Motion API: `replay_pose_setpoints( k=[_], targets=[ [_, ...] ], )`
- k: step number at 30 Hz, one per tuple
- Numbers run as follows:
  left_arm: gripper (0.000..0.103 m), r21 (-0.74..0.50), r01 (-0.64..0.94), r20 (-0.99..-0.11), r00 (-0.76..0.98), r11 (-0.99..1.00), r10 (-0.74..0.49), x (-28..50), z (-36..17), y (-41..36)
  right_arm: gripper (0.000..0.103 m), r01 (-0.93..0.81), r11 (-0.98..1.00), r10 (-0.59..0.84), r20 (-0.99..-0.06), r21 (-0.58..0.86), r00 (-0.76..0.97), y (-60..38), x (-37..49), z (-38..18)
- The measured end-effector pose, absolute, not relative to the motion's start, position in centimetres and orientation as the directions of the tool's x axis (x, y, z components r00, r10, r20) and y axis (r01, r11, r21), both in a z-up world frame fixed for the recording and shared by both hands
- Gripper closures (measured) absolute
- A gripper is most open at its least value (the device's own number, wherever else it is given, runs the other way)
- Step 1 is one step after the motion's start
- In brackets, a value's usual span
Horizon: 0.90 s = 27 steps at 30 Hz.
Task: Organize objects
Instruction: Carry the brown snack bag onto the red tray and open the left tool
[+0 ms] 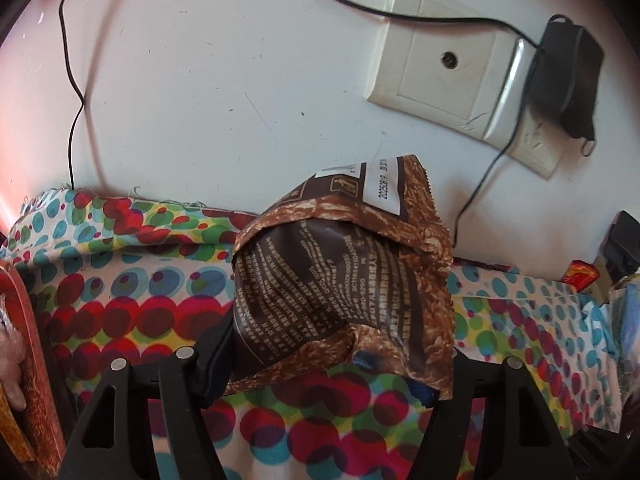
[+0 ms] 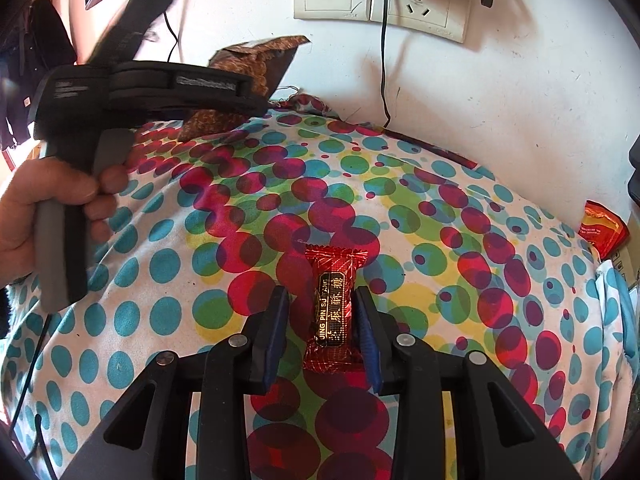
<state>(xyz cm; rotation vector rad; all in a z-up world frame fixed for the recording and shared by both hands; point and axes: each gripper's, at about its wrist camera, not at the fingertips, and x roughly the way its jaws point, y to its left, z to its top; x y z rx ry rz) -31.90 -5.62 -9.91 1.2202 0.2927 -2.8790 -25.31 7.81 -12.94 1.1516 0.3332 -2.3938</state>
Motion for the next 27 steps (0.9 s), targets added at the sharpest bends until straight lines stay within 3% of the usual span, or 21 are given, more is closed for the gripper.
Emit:
replay_pose_setpoints(
  k=[21,27],
  targets=[
    [0.032,-0.184,0.061,-0.719,-0.688,-0.981,0.092,-21.1,-7.3,-3.5,0.071,0.503,-0.864,-0.29,-0.783,-0.034,-0.55,8.0,-25.2,-13.3],
    [0.032,-0.116,0.046,-0.714,-0.698,-0.992,0.051,-17.3,-5.3,-3.5,0.071,0.504,-0.863,-0.292,-0.783,-0.031,-0.549,8.2,-25.2,-13.4]
  ],
)
